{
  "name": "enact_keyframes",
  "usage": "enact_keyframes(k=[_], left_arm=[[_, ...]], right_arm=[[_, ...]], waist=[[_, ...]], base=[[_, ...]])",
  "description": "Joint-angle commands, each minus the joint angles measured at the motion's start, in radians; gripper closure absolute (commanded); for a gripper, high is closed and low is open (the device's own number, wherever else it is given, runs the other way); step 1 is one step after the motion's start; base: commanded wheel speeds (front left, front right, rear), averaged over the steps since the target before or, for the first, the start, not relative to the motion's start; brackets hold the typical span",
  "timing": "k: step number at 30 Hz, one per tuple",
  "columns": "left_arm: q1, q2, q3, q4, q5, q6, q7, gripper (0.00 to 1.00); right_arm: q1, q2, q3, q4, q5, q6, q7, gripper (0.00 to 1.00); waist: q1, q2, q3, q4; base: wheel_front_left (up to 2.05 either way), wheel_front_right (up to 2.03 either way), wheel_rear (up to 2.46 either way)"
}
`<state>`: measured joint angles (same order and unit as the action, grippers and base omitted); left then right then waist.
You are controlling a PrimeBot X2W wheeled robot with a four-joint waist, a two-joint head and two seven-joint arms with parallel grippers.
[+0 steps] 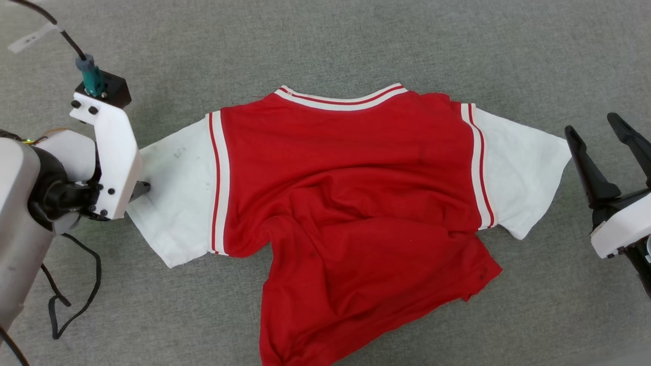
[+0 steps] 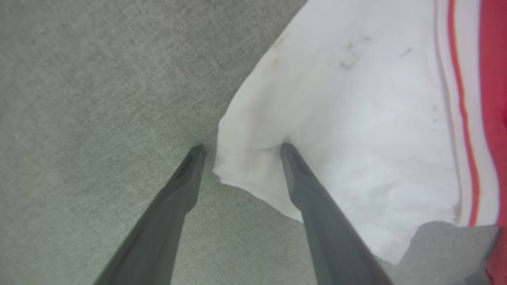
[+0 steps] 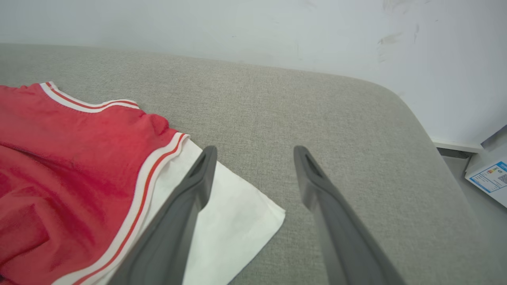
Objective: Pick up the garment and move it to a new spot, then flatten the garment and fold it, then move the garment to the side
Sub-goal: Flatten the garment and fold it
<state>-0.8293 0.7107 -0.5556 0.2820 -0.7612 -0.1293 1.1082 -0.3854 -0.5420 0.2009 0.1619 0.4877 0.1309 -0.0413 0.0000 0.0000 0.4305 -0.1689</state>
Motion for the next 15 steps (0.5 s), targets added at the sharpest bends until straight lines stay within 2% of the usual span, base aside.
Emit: enact_keyframes(k=[1,3,4,5,6,11,15], left_arm=[[0.005,-0.01,-0.015,0.012,-0.004,0.0,0.004,0.0],[0.011,-0.013,-0.044,0.024,-0.009,0.0,-0.001,0.0],[0.014,-0.014,-0.054,0.031,-0.014,0.0,-0.002,0.05],[0.013,-0.013,-0.06,0.037,-0.018,0.0,-0.008,0.81],[0.011,-0.011,-0.065,0.04,-0.025,0.0,-0.012,1.0],[-0.022,0.028,-0.067,0.003,-0.058,0.0,-0.066,1.0],[-0.042,0.054,-0.075,-0.059,-0.077,0.0,-0.115,1.0]], right_arm=[[-0.001,0.007,-0.001,-0.004,-0.006,0.0,0.004,0.0],[-0.004,0.005,-0.003,-0.007,-0.005,0.0,0.004,0.0],[-0.01,0.001,-0.008,-0.009,0.002,0.0,0.003,0.0],[-0.018,-0.003,-0.021,-0.01,0.004,0.0,-0.003,0.0],[-0.023,-0.008,-0.034,-0.012,0.008,0.0,-0.004,0.0],[-0.059,-0.058,-0.085,-0.038,0.014,0.0,0.017,0.0],[-0.113,-0.137,-0.064,-0.085,0.026,0.0,0.09,0.0]], waist=[[0.0,0.0,0.005,-0.005],[0.0,0.0,0.008,-0.006],[0.0,0.0,0.008,-0.007],[0.0,0.0,0.007,-0.007],[0.0,0.0,0.005,-0.006],[0.0,0.0,-0.017,0.008],[0.0,0.0,-0.034,0.023]], base=[[0.0,0.0,0.0],[0.0,0.0,0.0],[0.0,0.0,0.0],[0.0,0.0,0.0],[0.0,0.0,0.0],[0.0,0.0,0.0],[0.0,0.0,0.0]])
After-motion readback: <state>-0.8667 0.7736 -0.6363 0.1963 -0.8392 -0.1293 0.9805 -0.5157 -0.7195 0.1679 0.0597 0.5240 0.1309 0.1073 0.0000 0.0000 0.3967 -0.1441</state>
